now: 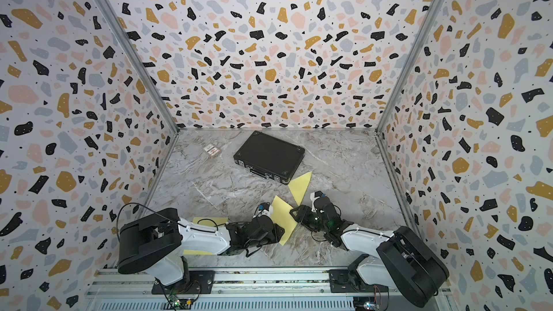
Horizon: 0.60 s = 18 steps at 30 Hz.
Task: Fold the square paper diagonally
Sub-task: Fold the paper at the center of the board.
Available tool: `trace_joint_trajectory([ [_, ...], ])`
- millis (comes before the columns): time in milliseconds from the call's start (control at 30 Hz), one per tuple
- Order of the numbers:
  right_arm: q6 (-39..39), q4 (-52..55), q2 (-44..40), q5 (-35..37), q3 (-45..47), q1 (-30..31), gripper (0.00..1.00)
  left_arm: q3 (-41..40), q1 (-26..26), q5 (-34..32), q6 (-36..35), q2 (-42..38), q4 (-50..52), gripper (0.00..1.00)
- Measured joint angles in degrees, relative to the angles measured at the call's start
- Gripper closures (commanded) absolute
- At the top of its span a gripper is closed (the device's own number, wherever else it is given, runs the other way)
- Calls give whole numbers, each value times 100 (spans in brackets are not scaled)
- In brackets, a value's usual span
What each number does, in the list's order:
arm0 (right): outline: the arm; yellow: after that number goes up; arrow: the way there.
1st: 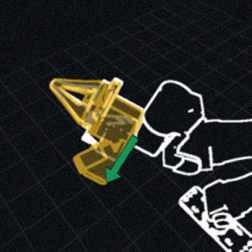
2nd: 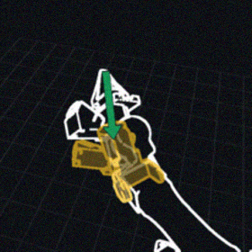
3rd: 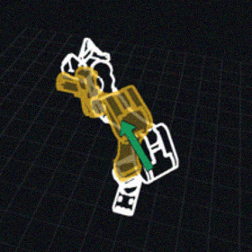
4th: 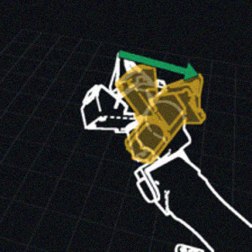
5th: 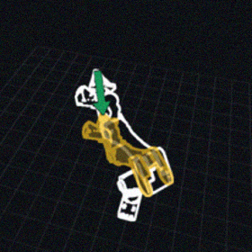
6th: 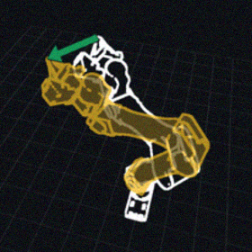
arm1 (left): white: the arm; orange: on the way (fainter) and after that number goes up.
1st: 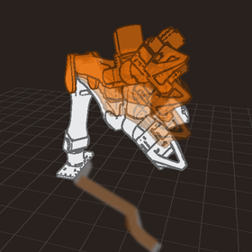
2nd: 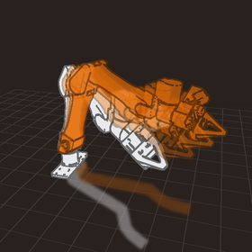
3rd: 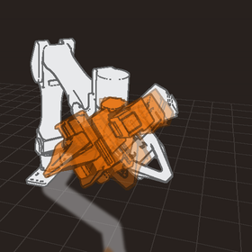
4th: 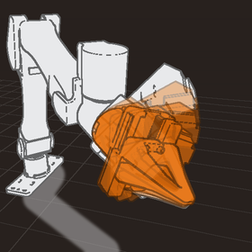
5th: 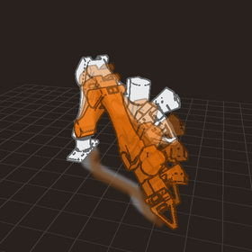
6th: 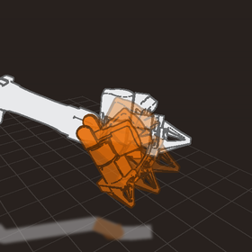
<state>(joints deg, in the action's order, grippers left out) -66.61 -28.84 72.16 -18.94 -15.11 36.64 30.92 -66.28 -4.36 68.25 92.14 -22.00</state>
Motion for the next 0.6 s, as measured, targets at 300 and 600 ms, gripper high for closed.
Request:
trace_joint_trajectory([
  [300,-184,-535,219,-341,-118,136,48,-31,-28,-107,-2,-111,179,77],
  [600,-151,-538,-11,-461,-118,284,69,-28,-39,-129,-4,-118,201,77],
])
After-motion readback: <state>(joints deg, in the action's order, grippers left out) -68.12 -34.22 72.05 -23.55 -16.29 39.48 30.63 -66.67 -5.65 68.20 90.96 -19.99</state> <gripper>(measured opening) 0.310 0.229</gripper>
